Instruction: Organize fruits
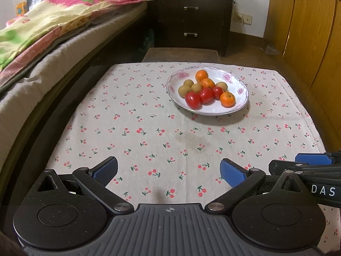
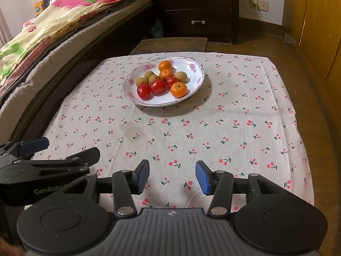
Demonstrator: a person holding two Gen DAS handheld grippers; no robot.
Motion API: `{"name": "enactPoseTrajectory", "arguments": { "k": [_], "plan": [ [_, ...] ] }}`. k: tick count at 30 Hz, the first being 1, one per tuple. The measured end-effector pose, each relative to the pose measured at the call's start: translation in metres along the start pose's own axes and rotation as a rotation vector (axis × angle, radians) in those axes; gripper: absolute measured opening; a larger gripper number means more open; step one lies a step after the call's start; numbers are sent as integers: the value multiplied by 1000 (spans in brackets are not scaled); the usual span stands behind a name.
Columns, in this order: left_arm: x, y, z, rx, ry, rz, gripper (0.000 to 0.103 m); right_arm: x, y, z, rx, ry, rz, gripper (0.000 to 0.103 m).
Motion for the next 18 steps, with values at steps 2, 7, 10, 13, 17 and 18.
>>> {"name": "enactPoseTrajectory", "arguments": {
  "k": [2, 7, 10, 13, 17, 18],
  "plan": [
    [0, 0, 0, 3, -2, 4, 103, 0, 0, 0, 0, 0, 1, 48],
    [-1, -1, 0, 0, -2, 5, 103, -1, -1, 1, 2, 0, 4, 48],
    [-2, -1, 1, 3, -3, 8, 103, -1, -1, 1, 1, 1, 4, 48],
    [-2, -2, 1, 1, -1, 8, 103, -1, -1, 1, 1, 0, 5, 48],
    [-2, -2, 2, 0, 3, 6, 103, -2, -1, 1, 1, 2, 4, 48],
    [-2, -2, 2, 2, 4, 9, 103, -2, -1, 1, 1, 1, 4, 48]
  ]
}}
Point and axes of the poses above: each gripper's, at about its wrist camera, not at the fingertips, and x roughly against the way its jaws point, z to its left, y to its top, the point moved 8 cm from there along -x, roughly the way its jaws point, and after that the axes turned 12 degrees about x, right-handed, at the moved point
